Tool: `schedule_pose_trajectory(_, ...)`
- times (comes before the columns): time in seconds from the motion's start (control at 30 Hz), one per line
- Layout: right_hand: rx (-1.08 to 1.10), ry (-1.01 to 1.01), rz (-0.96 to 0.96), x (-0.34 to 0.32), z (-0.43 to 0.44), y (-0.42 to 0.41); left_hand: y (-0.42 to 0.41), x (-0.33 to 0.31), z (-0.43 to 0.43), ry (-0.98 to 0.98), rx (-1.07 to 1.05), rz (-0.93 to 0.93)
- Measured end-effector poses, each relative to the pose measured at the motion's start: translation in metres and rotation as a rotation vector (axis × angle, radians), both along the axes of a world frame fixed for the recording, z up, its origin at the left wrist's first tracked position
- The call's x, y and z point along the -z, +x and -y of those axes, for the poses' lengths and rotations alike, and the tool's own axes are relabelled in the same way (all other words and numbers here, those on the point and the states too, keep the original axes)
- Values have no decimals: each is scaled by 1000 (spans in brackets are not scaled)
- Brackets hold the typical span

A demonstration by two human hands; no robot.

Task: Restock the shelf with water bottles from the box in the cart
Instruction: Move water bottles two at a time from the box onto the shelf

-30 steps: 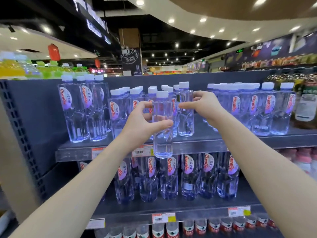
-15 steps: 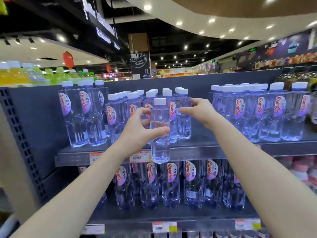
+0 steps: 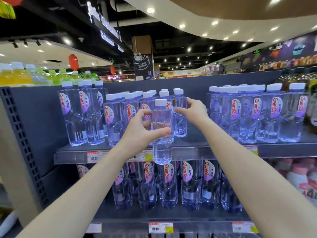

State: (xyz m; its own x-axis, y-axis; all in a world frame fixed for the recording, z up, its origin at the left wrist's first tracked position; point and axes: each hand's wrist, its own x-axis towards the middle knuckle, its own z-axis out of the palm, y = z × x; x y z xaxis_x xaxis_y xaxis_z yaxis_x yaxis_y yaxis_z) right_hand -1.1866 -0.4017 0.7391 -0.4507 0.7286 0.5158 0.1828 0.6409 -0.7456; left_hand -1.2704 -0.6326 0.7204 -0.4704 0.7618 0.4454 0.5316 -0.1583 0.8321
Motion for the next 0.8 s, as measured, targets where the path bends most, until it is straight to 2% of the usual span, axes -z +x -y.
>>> schedule_pose_trajectory(0.17,77,-57,77,-1,7,8,4,2,-8,11,27,19)
schedule_pose_trajectory(0.27,161,17,-50,-1,30,23,6,3,-14,5,42,19)
schedule_pose_trajectory(0.37,-43,3,-78,-3,56,42,11,2,-21,9,33,27)
schedule_pose_trajectory(0.43,-274,-100,11,-4,71,55,13,1,-25,14,22,28)
schedule_pose_trajectory(0.5,-377,-99,91,-5,79,65,14,-1,-28,11,20,21)
schedule_pose_trajectory(0.7,-427,-210,45,-14,93,72,14,-4,-37,-15,-3,-32)
schedule_pose_trajectory(0.8,-319,-113,32,-15,97,65,14,-5,-41,8,-24,-58)
